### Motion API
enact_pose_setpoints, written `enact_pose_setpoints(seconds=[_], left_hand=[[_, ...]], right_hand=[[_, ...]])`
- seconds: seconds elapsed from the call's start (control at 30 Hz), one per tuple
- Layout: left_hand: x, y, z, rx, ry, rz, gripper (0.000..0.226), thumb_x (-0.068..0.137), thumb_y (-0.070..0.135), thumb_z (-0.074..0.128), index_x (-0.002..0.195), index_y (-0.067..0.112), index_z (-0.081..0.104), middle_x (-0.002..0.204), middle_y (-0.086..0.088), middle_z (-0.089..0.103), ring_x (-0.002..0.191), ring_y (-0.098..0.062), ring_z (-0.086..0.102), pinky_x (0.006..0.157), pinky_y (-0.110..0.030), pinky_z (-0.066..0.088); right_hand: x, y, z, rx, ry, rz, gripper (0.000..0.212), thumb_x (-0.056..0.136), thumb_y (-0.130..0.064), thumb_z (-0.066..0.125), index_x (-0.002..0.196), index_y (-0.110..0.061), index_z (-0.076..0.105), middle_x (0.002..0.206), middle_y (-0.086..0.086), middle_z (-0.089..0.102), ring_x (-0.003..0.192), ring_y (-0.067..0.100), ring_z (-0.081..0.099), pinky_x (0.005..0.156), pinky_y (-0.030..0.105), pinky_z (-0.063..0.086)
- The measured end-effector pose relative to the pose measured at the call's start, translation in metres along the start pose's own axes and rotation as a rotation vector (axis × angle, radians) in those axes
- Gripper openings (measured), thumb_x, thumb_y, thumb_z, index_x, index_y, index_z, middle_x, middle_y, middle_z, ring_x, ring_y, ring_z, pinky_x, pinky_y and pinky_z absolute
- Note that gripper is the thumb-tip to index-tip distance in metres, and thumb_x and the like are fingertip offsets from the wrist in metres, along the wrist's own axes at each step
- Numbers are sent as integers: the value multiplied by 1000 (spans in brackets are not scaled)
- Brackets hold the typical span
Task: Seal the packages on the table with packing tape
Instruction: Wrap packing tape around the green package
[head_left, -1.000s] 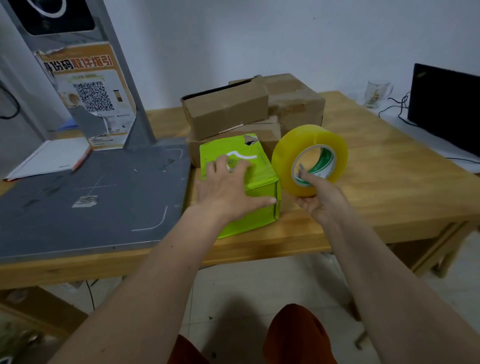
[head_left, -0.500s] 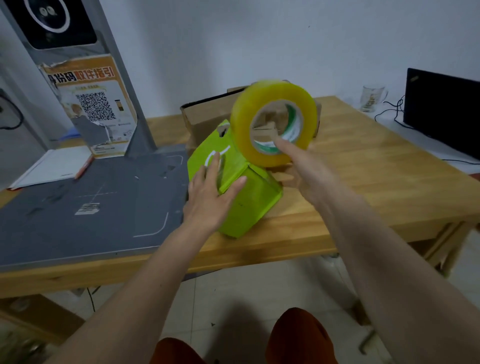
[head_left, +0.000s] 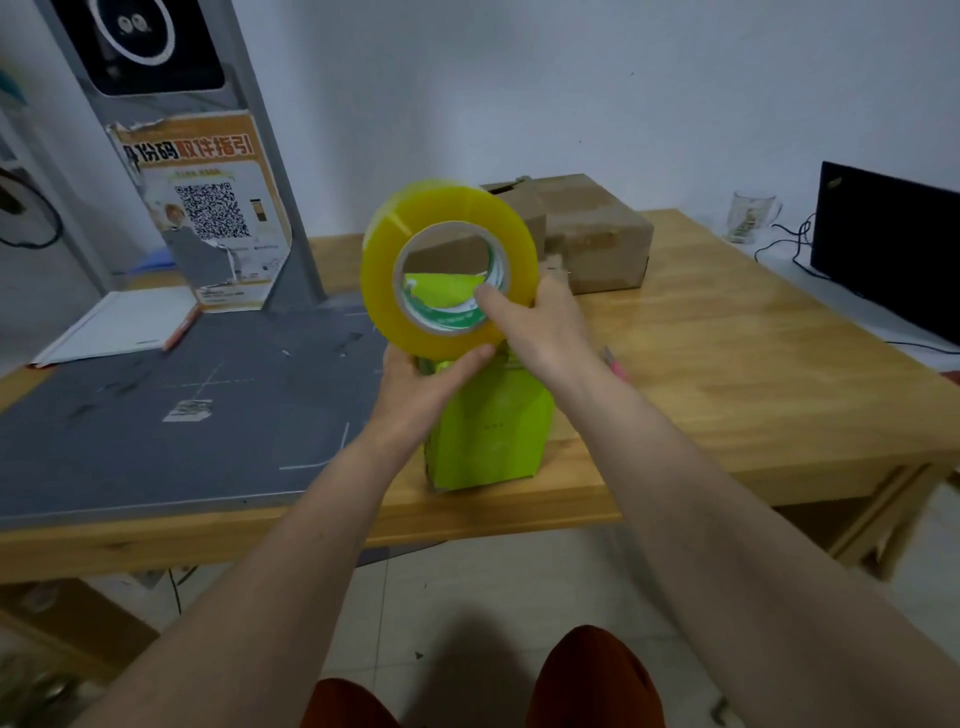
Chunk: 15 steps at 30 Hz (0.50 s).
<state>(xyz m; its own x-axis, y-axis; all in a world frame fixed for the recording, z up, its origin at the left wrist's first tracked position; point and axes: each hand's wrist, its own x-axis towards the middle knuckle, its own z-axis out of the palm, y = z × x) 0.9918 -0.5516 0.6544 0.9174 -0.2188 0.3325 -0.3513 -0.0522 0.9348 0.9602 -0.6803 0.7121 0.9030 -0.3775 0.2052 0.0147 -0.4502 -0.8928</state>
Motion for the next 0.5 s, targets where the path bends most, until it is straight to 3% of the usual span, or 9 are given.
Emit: enact_pose_setpoints(seconds=[0.1, 0.2, 0.27, 0.33, 0.4, 0.5], left_hand=[[-2, -13, -10, 70, -4, 29, 78, 67, 50, 81, 135, 47, 42, 136, 19, 53, 123, 12, 47, 100, -12, 41], [-6, -25, -22, 97, -7, 13, 104, 63, 50, 85, 150, 26, 34, 140, 14, 53, 131, -1, 46, 111, -35, 39], [-7, -26, -27, 105, 6, 9, 101, 59, 54, 83, 145, 21, 43, 134, 11, 58, 128, -3, 51, 109, -41, 43], [-9, -27, -29, 122, 11, 13, 94, 59, 59, 82, 138, 19, 51, 132, 7, 61, 125, -7, 54, 105, -43, 45], [-11, -28, -31, 149, 21, 20, 90, 59, 62, 80, 134, 21, 51, 134, 6, 58, 124, -7, 53, 104, -38, 46], [-13, -27, -34, 255, -1, 67, 78, 62, 67, 72, 124, 25, 48, 141, 13, 45, 123, 10, 44, 98, -13, 39]], right_hand=[[-4, -1, 11, -82, -25, 18, 65, 74, -57, 65, 128, -23, 55, 120, 2, 64, 121, 26, 52, 101, 49, 41], [-1, -2, 15, -210, -21, -23, 47, 79, -53, 63, 110, -19, 63, 108, 4, 67, 111, 30, 56, 93, 45, 46], [3, -5, 14, -240, -22, -64, 36, 83, -48, 60, 95, -15, 64, 96, 4, 67, 98, 31, 60, 79, 38, 47], [6, -7, 11, -262, -13, -108, 36, 86, -46, 57, 98, -13, 62, 100, 5, 65, 97, 30, 58, 78, 37, 45], [12, -7, 4, -225, 30, -134, 37, 87, -42, 58, 107, -11, 62, 107, 8, 65, 102, 30, 57, 85, 38, 46], [20, -2, -13, 19, 119, -54, 24, 88, -27, 61, 100, -7, 65, 100, 10, 67, 95, 28, 61, 85, 39, 49]])
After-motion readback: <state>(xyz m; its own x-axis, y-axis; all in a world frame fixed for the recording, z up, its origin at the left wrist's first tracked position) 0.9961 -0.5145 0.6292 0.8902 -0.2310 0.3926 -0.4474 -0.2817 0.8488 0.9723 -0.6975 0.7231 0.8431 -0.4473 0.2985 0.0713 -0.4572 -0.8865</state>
